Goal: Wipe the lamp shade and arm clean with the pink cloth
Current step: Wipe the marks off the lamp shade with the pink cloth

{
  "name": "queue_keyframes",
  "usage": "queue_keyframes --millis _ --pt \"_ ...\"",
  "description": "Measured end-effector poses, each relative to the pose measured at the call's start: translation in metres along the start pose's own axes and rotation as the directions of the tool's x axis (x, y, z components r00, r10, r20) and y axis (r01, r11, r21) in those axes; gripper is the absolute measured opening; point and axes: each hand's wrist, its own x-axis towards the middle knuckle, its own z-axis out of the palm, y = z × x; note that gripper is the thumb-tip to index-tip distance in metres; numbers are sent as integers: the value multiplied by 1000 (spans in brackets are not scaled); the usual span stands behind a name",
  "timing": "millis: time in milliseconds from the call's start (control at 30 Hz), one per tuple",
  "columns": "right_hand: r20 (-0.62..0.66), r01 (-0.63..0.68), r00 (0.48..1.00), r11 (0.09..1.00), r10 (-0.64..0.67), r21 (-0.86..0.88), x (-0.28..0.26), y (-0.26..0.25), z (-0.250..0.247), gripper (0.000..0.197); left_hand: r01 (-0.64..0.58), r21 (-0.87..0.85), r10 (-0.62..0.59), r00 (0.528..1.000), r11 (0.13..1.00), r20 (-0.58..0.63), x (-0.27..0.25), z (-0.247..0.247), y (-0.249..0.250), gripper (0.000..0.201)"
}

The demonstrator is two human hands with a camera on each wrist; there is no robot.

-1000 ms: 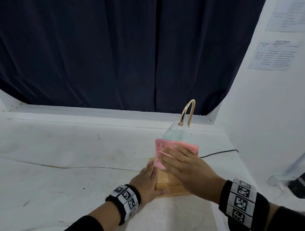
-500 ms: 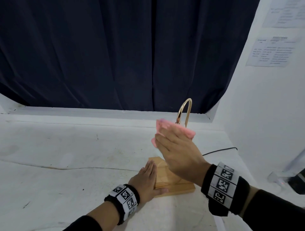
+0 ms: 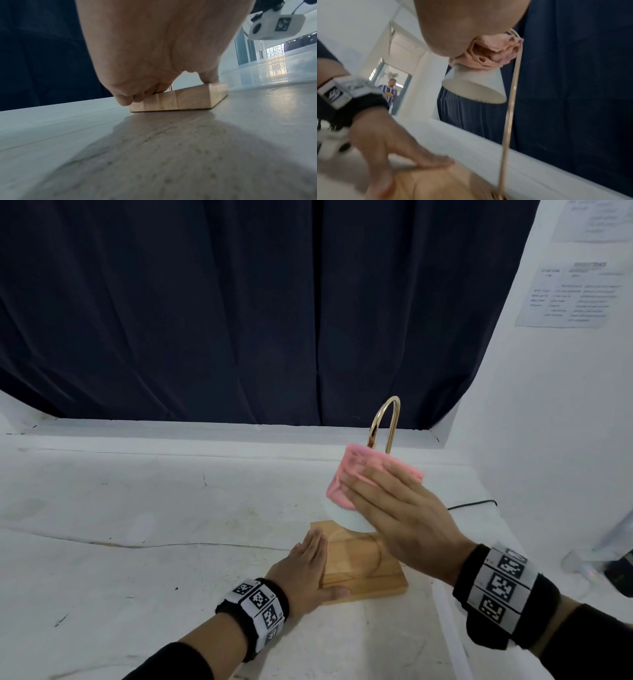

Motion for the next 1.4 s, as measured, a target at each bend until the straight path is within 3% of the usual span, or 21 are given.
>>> queue_keyframes --millis 133,200,267,367,500,600,700,767,833,933,1033,1167,1300,1400 --pt "4 -134 991 991 134 9 36 -12 -1 35 13 10 -13 1000 1000 6 -2 -2 2 110" --pt "52 -143 988 990 143 -5 44 -21 5 37 19 10 -19 1000 1000 3 -3 -3 4 110" --pt "92 -79 993 997 80 -15 41 -28 10 47 24 13 -24 1000 1000 4 -4 -5 5 109" --pt "101 53 993 997 -58 57 21 -28 13 40 23 12 -23 1000 1000 17 -5 -7 5 109" --pt "115 160 977 974 -180 163 -10 -14 17 46 9 1 -9 1000 1000 -19 -3 -3 3 110" --pt "2 117 993 978 -119 172 -20 1 15 47 10 9 -10 1000 1000 2 0 -1 1 111" --pt "-138 -27 989 991 45 129 -4 7 6 56 15 36 -16 1000 999 18 0 -2 2 112" --pt "-187 -108 974 986 132 130 14 2 2 44 14 49 -15 1000 999 26 0 -4 3 111" --pt "-139 -139 977 979 160 147 33 -6 2 35 13 54 -15 999 998 32 -1 -5 3 111" --pt "-35 -104 993 989 109 109 40 -19 10 42 21 52 -23 999 998 38 0 -4 2 116" --pt "22 -10 1000 984 6 179 21 -26 15 38 23 50 -25 999 999 47 -1 -7 3 121" --pt "27 55 998 960 -65 274 -8 -24 18 39 16 16 -16 999 1000 31 -3 -10 5 111" --pt "-124 -54 988 962 90 268 -17 -10 14 42 11 41 -13 998 999 58 1 -7 1 113" --pt "-226 -194 941 949 251 249 -4 -4 10 49 8 31 -10 998 999 57 3 -6 1 112"
